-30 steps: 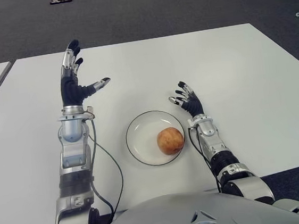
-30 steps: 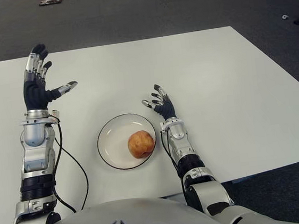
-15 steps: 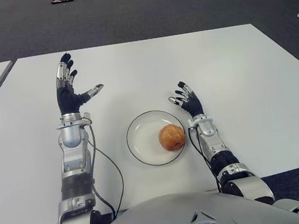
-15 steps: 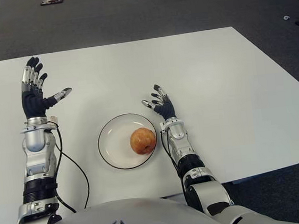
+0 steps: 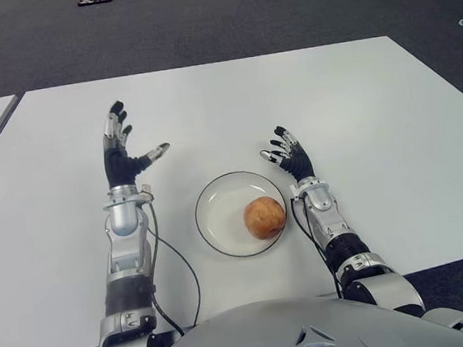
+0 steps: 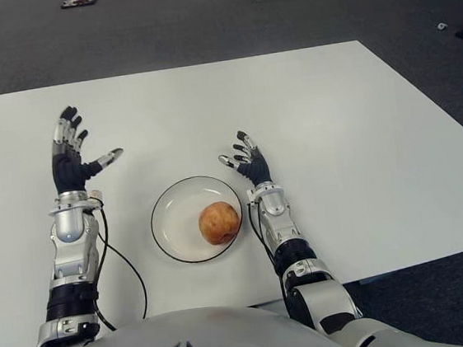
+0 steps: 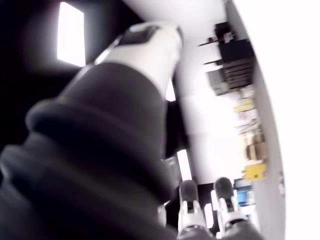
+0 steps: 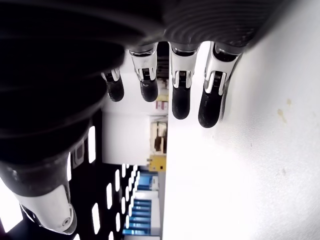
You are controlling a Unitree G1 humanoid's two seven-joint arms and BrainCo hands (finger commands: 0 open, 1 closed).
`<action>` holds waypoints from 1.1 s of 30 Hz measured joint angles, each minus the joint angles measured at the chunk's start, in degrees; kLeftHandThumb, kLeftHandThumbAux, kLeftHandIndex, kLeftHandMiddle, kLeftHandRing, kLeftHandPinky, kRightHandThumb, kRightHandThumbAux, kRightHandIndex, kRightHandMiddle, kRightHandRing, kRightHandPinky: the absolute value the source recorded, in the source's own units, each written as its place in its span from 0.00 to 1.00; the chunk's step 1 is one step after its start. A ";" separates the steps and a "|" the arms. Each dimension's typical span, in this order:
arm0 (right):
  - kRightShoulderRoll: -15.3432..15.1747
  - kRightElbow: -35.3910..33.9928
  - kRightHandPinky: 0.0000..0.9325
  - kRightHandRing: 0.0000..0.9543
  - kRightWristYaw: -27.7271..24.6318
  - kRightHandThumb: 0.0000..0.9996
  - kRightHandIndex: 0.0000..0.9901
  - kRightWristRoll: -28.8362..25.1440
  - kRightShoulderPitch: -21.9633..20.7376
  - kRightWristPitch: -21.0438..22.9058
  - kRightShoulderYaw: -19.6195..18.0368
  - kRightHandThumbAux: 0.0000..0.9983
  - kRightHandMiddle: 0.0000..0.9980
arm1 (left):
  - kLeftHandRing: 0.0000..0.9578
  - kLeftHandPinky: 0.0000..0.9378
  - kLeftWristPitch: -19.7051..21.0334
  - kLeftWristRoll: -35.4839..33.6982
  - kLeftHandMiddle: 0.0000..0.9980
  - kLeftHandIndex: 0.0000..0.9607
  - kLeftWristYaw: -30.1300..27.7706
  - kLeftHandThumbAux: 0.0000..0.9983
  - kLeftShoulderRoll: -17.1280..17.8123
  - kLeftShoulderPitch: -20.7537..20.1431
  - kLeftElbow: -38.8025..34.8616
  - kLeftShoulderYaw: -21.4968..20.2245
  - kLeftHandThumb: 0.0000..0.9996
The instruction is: Put the apples into the plate.
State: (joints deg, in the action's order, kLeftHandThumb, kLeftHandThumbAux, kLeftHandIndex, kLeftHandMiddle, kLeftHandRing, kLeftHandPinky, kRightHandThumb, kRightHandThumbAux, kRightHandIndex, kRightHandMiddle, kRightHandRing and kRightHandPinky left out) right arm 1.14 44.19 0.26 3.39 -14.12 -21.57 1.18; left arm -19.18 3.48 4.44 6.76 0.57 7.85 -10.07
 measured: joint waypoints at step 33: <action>0.69 -1.07 0.26 0.17 -0.09 0.17 0.02 -0.22 0.91 0.04 0.06 0.72 0.09 | 0.00 0.00 -2.62 3.21 0.00 0.00 2.37 0.46 -0.87 4.95 13.79 4.26 0.00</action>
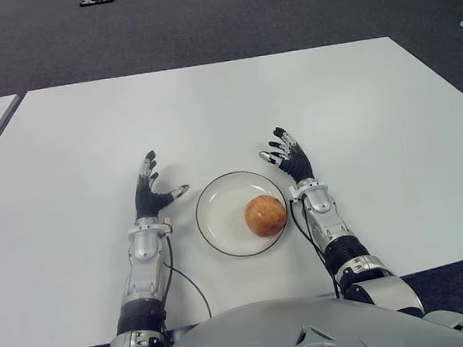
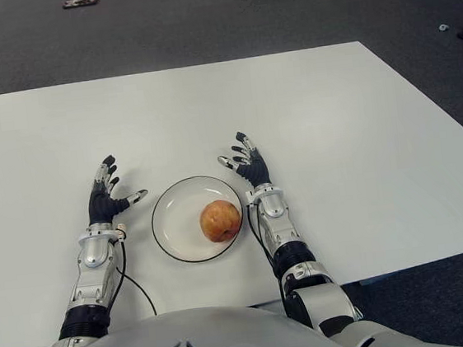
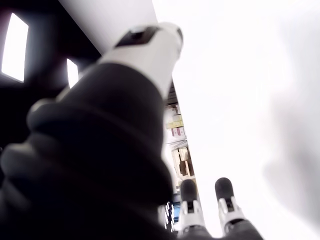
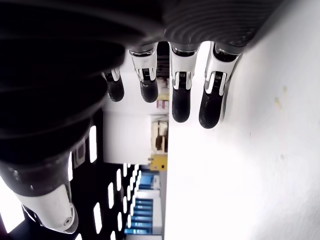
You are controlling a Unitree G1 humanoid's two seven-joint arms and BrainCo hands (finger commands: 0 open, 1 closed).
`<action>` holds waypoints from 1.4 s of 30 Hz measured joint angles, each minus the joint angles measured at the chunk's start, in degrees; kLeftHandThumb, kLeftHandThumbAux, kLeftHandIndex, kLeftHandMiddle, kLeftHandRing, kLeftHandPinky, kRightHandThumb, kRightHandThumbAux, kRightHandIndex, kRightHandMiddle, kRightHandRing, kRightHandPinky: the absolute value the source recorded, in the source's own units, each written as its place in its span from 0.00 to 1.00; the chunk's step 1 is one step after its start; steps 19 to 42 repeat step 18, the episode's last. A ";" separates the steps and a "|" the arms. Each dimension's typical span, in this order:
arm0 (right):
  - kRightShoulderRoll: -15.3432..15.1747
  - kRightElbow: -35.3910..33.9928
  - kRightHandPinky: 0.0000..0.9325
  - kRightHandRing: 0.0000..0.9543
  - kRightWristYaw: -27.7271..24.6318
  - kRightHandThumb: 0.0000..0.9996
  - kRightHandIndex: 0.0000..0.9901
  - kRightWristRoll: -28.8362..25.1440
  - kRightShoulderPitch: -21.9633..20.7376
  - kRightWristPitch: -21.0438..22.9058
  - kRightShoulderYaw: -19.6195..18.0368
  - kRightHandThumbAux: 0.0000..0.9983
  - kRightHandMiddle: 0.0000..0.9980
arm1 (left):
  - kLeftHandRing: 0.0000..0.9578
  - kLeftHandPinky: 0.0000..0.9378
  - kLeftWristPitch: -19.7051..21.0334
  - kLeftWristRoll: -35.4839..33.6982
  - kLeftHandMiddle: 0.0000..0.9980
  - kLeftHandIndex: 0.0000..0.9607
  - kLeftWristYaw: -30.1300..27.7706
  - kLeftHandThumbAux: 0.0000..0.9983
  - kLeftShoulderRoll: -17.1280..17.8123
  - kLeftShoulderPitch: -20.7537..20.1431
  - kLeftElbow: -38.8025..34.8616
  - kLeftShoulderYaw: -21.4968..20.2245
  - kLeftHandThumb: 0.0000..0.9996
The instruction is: Put the apples into the plate.
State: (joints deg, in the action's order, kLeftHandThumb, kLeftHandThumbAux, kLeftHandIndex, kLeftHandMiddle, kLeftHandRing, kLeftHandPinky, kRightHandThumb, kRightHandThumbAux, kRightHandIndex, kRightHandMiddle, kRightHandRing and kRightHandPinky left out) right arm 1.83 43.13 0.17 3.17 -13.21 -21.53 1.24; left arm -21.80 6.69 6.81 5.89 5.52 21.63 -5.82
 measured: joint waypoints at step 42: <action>0.00 -0.24 0.23 0.14 -0.09 0.17 0.01 -0.07 0.15 0.01 0.00 0.73 0.08 | 0.00 0.00 -7.32 0.86 0.00 0.00 5.04 0.47 -2.54 -0.61 4.25 0.24 0.00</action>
